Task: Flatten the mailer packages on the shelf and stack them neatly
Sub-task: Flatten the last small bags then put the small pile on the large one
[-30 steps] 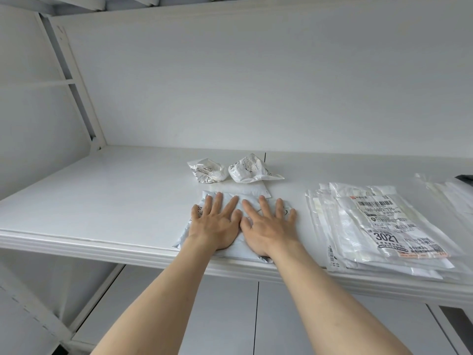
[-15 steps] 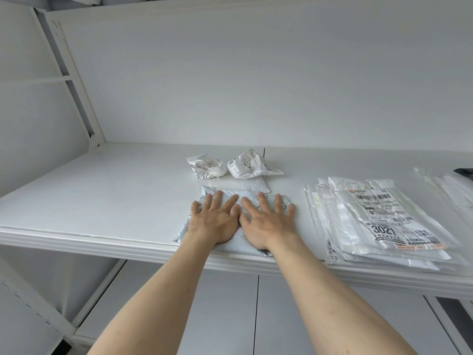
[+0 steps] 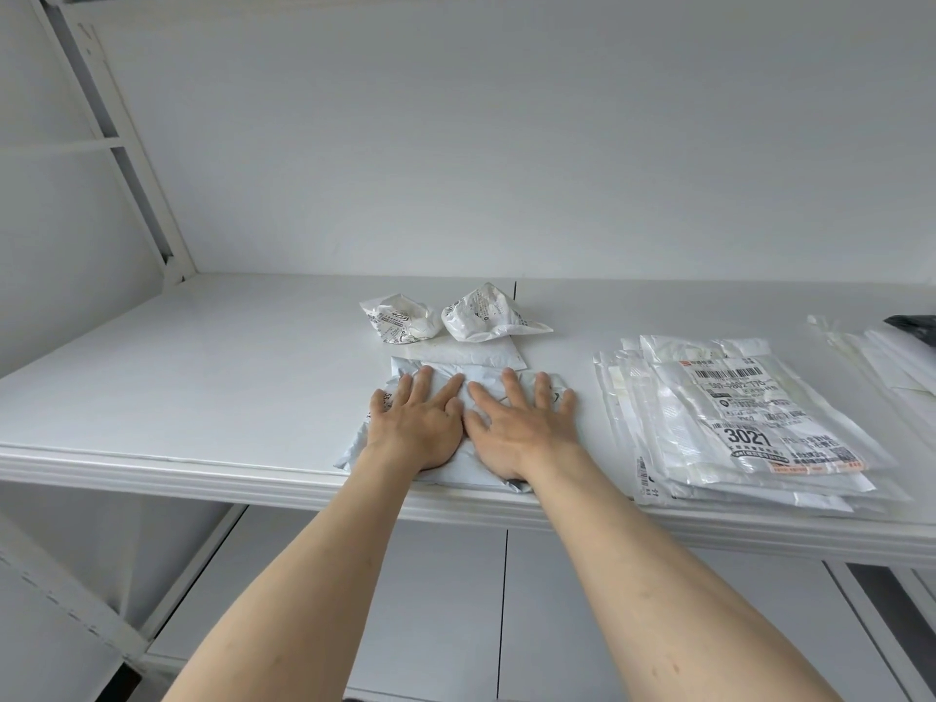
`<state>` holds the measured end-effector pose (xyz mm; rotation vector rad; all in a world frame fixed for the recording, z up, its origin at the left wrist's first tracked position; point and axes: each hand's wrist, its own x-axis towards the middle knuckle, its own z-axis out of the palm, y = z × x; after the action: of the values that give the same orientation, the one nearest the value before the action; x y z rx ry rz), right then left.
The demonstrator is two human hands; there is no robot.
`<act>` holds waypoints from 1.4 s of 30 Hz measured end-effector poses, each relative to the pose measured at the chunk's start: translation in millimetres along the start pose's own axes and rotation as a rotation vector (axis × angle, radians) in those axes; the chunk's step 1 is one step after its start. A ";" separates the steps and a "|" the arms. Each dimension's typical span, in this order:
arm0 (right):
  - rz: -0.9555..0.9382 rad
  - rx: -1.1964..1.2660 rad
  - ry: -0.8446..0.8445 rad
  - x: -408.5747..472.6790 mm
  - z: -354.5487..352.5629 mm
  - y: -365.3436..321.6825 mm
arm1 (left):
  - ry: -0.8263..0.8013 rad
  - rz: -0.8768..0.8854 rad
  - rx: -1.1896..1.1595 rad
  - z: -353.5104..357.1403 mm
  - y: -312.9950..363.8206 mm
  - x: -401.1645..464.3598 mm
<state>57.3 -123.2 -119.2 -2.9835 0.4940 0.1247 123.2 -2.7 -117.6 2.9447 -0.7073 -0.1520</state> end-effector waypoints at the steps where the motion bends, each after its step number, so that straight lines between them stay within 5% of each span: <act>1: -0.001 0.005 0.002 -0.2 0.8 0.1 | 0.003 -0.001 -0.001 0.8 0.1 -0.5; 8: -0.026 0.072 0.166 -6.3 6.5 -1.7 | 0.106 0.022 -0.086 6.3 -0.6 -3.6; 13: -0.049 0.192 0.382 -25.7 -5.9 -0.3 | 0.408 0.198 -0.346 -3.0 0.6 -23.3; 16: -0.042 0.226 0.354 -34.5 -15.0 9.7 | 0.296 0.412 -0.362 -11.9 1.2 -48.3; 19: 0.041 0.378 0.274 -46.9 -26.8 22.5 | 0.048 0.500 -0.131 -10.6 -8.5 -69.3; 25: -0.089 0.498 0.236 -79.0 -51.4 34.8 | 0.183 0.533 -0.077 -2.6 -24.1 -80.9; 28: -0.150 0.528 0.260 -90.6 -70.5 39.3 | 0.373 0.523 -0.264 -21.6 -18.6 -80.4; 32: -0.169 0.686 0.412 -109.3 -100.5 44.0 | 0.566 0.257 -0.562 -81.8 7.8 -83.2; 39: -0.082 0.967 0.777 -130.6 -155.5 65.3 | 0.520 0.290 -1.250 -162.7 58.4 -93.1; 42: -0.016 1.169 0.733 -136.0 -170.3 85.3 | 0.453 0.280 -1.467 -176.8 84.8 -98.4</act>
<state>-88.2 -182.0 54.5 -1.7819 0.3831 -0.9332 19.8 -18.2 75.3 1.3937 -0.5359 0.0333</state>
